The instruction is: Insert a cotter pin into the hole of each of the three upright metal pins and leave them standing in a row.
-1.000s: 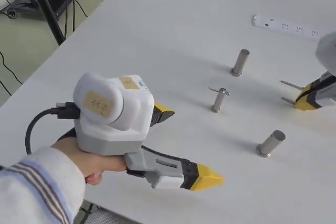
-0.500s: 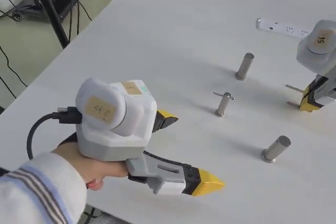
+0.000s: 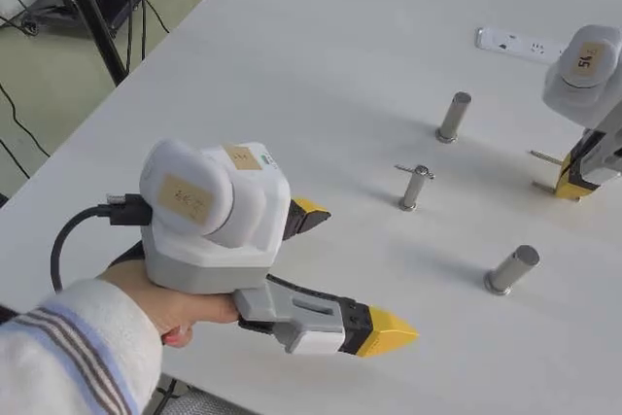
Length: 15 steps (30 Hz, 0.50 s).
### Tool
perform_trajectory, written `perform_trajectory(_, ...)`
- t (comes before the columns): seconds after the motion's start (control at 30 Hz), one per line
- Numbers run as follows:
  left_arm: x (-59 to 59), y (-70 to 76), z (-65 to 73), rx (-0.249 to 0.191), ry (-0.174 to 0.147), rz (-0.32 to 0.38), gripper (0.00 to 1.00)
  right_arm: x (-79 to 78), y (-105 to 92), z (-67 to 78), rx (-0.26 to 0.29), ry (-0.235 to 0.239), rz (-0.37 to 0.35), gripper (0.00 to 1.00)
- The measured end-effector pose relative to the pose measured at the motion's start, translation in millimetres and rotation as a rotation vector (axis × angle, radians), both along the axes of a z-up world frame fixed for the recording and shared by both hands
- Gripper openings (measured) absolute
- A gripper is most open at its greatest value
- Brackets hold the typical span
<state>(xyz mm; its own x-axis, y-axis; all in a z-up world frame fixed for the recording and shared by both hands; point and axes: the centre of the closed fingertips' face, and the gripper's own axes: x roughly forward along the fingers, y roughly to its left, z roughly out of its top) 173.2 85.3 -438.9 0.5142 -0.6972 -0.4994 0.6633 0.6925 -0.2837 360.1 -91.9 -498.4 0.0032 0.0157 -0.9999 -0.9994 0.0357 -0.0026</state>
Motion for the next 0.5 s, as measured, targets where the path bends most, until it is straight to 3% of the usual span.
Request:
perform_trajectory(0.23, -1.3, -0.8, 1.1, -0.006, 0.008, 0.006, 0.87, -2.7, -0.5, 1.1, -0.002, -0.007, -0.022, 0.00)
perform_trajectory(0.43, 3.4, -3.0, 10.8, -0.027, -0.010, 0.033, 0.91, -11.3, -7.6, 2.6, -0.015, -0.013, -0.011, 0.00)
perform_trajectory(0.5, 4.9, -5.5, 16.0, -0.060, -0.014, 0.043, 0.92, -11.7, -11.3, 5.5, -0.014, -0.023, -0.018, 0.00)
